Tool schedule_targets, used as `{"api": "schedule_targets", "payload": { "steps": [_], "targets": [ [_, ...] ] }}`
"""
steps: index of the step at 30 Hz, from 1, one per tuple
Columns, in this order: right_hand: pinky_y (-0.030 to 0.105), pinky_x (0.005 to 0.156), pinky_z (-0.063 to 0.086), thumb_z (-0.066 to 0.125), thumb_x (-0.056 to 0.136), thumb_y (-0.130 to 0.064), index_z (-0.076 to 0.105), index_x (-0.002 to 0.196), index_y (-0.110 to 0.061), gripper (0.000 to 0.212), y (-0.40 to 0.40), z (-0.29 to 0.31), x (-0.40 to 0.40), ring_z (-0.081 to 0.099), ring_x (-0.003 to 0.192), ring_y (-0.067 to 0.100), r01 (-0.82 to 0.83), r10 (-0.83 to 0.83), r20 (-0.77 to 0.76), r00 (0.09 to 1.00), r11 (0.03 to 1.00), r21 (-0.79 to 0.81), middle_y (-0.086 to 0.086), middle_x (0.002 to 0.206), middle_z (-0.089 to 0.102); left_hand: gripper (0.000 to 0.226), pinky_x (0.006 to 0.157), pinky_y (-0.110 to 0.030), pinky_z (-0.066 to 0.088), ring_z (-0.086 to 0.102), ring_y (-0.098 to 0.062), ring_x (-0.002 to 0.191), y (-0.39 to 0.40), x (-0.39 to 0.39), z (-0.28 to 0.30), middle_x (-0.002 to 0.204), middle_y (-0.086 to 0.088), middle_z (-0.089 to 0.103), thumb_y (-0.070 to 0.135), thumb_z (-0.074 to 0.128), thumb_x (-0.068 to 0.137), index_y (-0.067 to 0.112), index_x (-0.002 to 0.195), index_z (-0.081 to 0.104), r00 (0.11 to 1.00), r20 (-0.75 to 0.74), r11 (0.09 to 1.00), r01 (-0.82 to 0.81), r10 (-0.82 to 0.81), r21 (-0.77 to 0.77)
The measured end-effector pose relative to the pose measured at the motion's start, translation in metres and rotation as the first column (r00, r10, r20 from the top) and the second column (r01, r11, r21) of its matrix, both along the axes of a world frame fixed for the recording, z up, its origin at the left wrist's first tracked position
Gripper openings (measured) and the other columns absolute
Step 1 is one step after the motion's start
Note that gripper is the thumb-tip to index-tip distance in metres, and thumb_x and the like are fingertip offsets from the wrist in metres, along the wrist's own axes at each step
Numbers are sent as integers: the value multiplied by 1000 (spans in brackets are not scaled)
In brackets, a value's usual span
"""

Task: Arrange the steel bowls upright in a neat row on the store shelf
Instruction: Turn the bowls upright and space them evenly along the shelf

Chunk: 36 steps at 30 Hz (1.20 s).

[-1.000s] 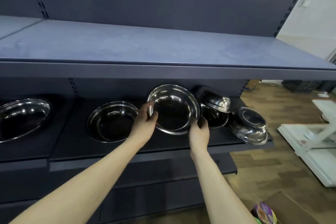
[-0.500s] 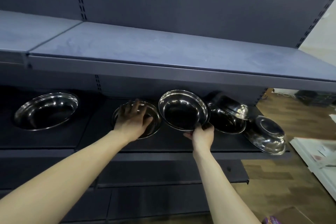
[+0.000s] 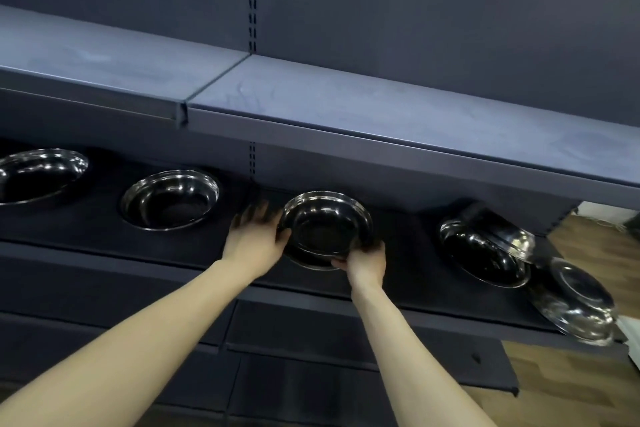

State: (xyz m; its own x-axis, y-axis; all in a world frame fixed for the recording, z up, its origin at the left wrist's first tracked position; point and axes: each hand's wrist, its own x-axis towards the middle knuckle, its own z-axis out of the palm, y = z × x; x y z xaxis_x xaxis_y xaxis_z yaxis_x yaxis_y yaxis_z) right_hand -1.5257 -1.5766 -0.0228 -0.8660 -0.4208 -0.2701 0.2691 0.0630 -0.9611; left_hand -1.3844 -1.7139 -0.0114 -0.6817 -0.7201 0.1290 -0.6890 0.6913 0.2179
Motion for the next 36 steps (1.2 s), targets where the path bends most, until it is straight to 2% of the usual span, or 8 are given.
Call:
{"api": "schedule_targets", "payload": {
  "steps": [4,17,22,24,26,30,33,36],
  "targets": [
    [26,57,62,56,100,-4,51,132,-13,34,-9,-13,13,77,82,23,-11,15,-79,997,999,49,8,125,66,55,118,-43,21,20,-32,147,0,1,-4,161,-6,22,49,38,99,29,150,33,1000,3,999,24,-24,24],
    [20,44,48,58,96,-11,59,121,-12,26,15,-19,11,57,49,10,4,36,-163,986,972,236,7,79,70,54,117,-43,26,26,-31,143,25,-36,-7,159,-2,25,42,42,98,24,148,35,975,-10,974,221,-221,58],
    [20,52,55,57,96,-7,53,126,-25,34,42,-17,-2,67,66,16,84,-51,-163,985,975,204,5,100,73,54,115,-48,29,27,-36,142,44,-61,-3,161,-2,21,42,40,99,26,150,32,949,0,942,312,-314,120],
    [29,71,61,56,95,-8,56,132,-20,39,53,-18,-10,72,88,21,98,-50,-195,980,964,245,4,112,72,54,117,-48,24,22,-36,145,52,-72,-2,162,-2,18,43,39,100,26,150,30,941,29,935,333,-338,126],
    [31,85,52,57,95,-9,59,132,-17,38,65,-15,-18,67,107,22,116,-33,-255,966,941,317,-3,114,67,54,120,-48,17,20,-33,146,62,-85,-3,162,-2,20,45,38,100,26,150,31,927,61,926,364,-370,96],
    [23,84,38,54,96,-9,62,132,-12,37,86,-9,-36,63,117,27,159,19,-363,932,876,455,4,118,67,62,121,-51,5,1,-31,151,83,-111,-4,164,-7,9,52,31,100,23,154,24,906,161,919,375,-391,121],
    [32,102,43,54,96,-14,56,144,-12,47,100,-12,-53,52,135,31,131,179,-450,875,807,576,10,144,59,68,121,-52,-3,-14,-33,150,102,-128,-4,165,-10,-4,56,27,100,22,157,15,886,223,913,387,-406,127],
    [43,125,24,51,100,-27,44,156,-21,57,118,-14,-73,24,155,32,157,456,-555,696,657,737,6,165,36,70,121,-52,-2,-15,-32,150,120,-148,-5,165,-11,-4,57,27,99,22,157,12,876,230,906,409,-423,109]
  ]
}}
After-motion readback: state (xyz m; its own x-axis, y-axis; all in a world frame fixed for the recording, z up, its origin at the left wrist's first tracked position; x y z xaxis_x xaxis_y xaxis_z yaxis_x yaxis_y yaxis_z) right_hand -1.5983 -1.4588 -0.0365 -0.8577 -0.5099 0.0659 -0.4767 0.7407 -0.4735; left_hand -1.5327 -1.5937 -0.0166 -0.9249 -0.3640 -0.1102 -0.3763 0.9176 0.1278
